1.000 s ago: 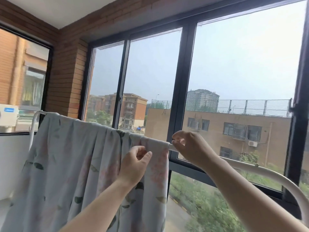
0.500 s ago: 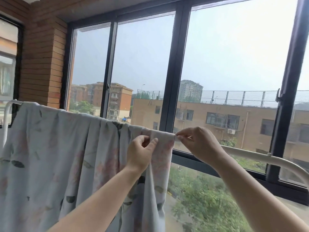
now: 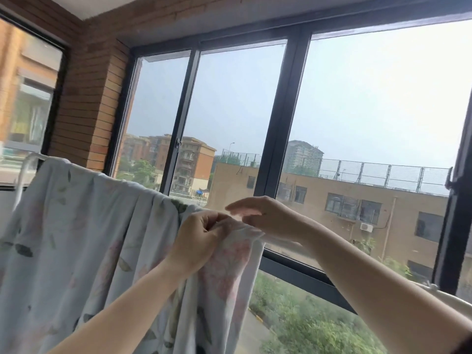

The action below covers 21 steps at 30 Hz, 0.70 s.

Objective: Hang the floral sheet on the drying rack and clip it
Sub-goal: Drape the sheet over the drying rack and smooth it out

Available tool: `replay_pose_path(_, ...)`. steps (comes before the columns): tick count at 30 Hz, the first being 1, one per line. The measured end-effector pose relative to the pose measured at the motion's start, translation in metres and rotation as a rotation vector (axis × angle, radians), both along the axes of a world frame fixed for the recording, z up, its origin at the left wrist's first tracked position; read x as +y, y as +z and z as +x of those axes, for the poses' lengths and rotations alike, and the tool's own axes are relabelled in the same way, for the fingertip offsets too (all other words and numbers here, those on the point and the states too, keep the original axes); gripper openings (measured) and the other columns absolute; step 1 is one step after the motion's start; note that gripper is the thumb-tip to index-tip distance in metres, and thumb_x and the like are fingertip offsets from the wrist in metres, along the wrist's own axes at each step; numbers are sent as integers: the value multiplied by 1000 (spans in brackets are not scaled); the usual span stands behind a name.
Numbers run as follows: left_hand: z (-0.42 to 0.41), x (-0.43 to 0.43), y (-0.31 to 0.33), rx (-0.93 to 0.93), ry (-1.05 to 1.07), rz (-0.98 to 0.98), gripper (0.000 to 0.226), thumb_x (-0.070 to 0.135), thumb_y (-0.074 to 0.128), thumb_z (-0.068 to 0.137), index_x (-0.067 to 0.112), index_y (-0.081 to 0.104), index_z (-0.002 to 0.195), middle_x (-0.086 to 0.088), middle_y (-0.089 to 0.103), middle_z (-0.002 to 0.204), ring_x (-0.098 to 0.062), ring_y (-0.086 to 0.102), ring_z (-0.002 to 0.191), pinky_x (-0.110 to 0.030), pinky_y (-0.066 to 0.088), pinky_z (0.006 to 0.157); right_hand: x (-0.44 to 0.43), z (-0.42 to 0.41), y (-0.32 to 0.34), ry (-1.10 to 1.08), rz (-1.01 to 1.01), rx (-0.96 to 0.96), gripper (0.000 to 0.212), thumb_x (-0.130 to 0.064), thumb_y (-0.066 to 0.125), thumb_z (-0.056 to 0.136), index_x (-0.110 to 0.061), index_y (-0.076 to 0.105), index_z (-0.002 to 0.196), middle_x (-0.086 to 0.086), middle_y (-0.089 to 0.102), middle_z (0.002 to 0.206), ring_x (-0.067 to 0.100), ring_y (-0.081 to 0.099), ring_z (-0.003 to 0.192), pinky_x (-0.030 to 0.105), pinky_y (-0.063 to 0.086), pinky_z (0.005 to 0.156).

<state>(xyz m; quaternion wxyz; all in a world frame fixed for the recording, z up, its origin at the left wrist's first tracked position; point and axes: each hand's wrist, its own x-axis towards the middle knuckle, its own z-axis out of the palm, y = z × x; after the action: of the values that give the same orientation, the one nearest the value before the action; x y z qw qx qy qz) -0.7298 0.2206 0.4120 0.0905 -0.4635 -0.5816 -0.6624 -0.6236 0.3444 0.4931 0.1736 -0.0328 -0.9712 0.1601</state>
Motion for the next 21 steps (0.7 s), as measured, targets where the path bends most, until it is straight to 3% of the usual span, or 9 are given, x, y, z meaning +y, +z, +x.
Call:
replay_pose_path(2,-2,-4,1,39,-2,-17,11,29,67,84,25,77,84,-7,73,79,-23,67,77,-41,52,70,-2,-16,8,-5,61,-77,39,-1,51,90,-23,66,119,-13,63,115,5,57,105,20,47,91)
replay_pose_path(3,-4,-6,2,55,0,-26,10,28,68,85,24,77,85,-9,72,80,-27,66,79,-43,52,72,-1,-20,11,-17,95,-112,32,-7,55,90,-24,68,114,-13,63,113,7,57,105,26,47,94)
replay_pose_path(6,-8,-11,4,69,23,-24,11,20,69,85,27,78,86,5,74,82,-13,67,84,-32,53,79,5,-24,19,-23,109,-191,17,-22,61,89,-35,68,99,-15,64,117,10,55,112,34,43,98)
replay_pose_path(9,-10,-11,4,80,72,-28,12,17,71,83,28,78,85,8,74,82,-9,68,82,-29,55,78,16,-24,19,17,45,-149,13,-23,67,85,-35,69,91,-20,66,100,6,58,101,32,44,93)
replay_pose_path(12,-12,-7,7,76,131,-9,5,21,74,80,25,77,80,2,74,76,-17,68,77,-34,55,71,27,-27,17,75,14,11,8,-20,72,82,-25,72,88,-12,70,94,6,63,92,28,48,91)
replay_pose_path(15,-9,1,13,58,189,13,5,24,76,78,24,74,73,-1,70,68,-13,62,63,-30,49,58,36,-22,20,91,-6,131,11,-19,75,80,-27,69,76,-8,72,86,2,65,82,22,52,83)
replay_pose_path(18,3,7,20,100,191,2,10,24,75,79,20,70,71,9,54,49,-3,44,47,-21,37,46,42,-9,29,99,80,140,17,-17,74,80,-29,66,71,-9,68,75,-4,61,66,17,53,69)
replay_pose_path(21,17,14,23,120,153,-3,11,22,74,81,18,67,73,15,46,47,-1,38,44,-13,31,45,50,10,37,116,142,90,13,-21,72,82,-29,65,74,-9,69,79,0,63,71,21,54,77)
